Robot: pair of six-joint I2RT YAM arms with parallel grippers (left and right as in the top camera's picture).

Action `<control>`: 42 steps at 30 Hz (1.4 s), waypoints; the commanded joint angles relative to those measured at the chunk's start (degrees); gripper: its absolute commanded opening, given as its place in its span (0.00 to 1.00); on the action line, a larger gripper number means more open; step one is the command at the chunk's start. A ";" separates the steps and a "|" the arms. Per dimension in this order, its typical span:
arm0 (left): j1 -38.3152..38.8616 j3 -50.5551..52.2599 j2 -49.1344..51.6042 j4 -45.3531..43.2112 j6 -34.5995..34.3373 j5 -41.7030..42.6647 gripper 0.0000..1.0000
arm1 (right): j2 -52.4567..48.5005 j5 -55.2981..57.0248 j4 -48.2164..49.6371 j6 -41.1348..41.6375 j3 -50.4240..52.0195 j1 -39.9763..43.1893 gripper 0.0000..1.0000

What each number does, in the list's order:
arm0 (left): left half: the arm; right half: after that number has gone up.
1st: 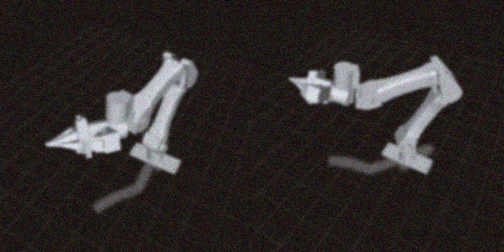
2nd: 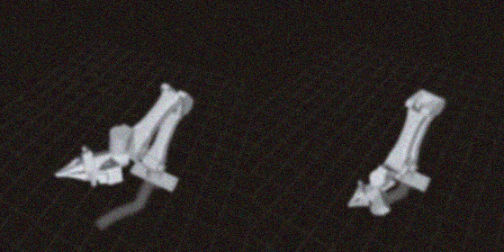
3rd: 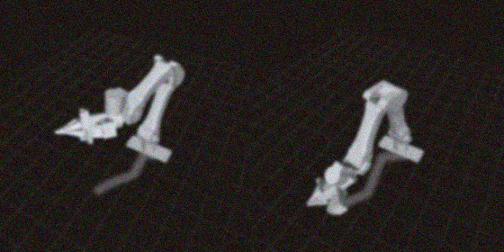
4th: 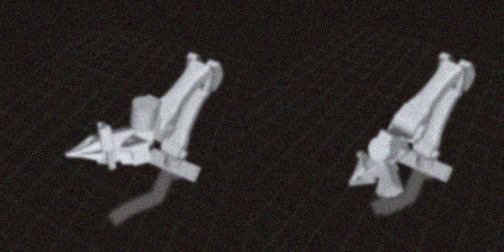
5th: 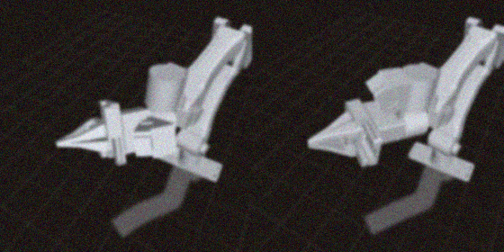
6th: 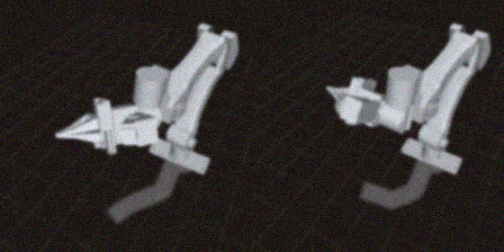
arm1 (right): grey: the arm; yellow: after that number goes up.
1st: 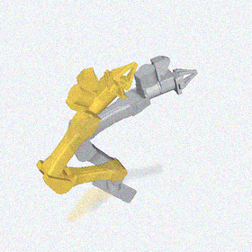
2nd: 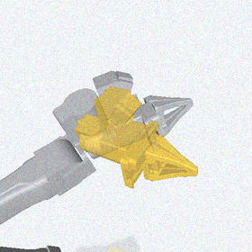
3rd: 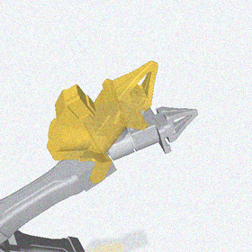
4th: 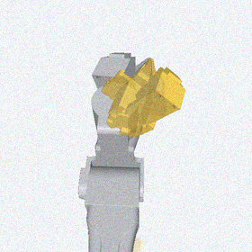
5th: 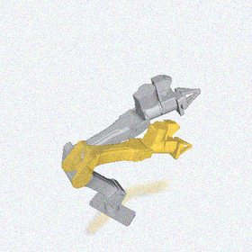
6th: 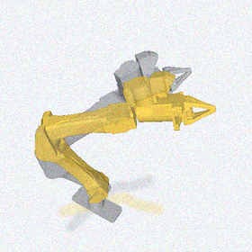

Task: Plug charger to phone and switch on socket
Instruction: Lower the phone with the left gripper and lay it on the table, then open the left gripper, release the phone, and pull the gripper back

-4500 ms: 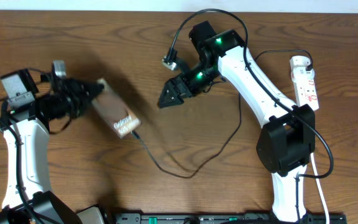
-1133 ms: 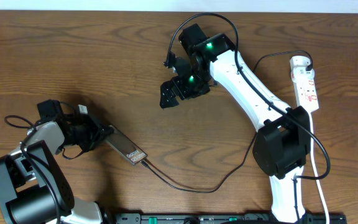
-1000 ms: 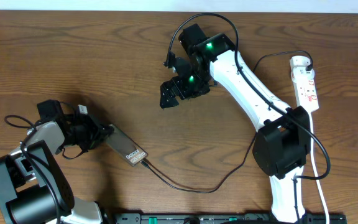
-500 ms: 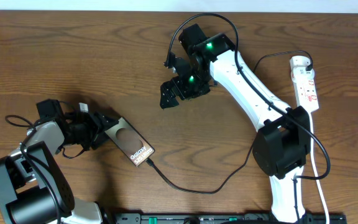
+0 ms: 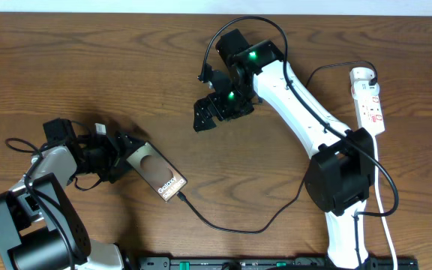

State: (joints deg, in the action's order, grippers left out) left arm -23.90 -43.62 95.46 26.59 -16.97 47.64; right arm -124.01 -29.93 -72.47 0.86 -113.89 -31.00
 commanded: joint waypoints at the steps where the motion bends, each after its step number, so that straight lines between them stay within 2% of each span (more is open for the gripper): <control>1: -0.35 1.27 1.62 1.44 -1.64 -8.70 0.88 | 0.26 0.04 -0.17 0.35 -0.44 -0.22 0.99; 8: -0.35 1.27 0.96 1.86 -3.34 -8.66 0.89 | 0.26 0.07 -0.39 0.35 -0.44 -0.20 0.99; 12: -0.35 0.63 -2.82 3.06 -3.30 -8.68 0.89 | 0.26 0.09 -1.79 0.35 -0.44 0.66 0.99; 23: 0.09 -3.56 -30.97 6.36 -3.28 -8.68 0.89 | 2.51 3.67 -5.55 0.87 -0.61 9.25 0.99; 29: 2.95 -3.74 -40.15 7.19 -3.23 -10.16 0.89 | 11.08 5.46 -4.79 2.10 -2.73 21.00 0.99; 38: 13.07 -12.92 -35.63 13.22 1.51 -26.91 0.89 | 25.29 6.08 0.33 2.10 -3.21 42.64 0.99; 42: 18.05 -18.84 -32.13 13.46 1.49 -31.12 0.90 | 26.18 7.69 -0.33 1.49 -3.06 52.17 0.99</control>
State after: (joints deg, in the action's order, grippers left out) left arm -9.15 -57.30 61.08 39.94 -17.30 23.24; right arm -96.90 -23.59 -72.14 2.57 -117.12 16.03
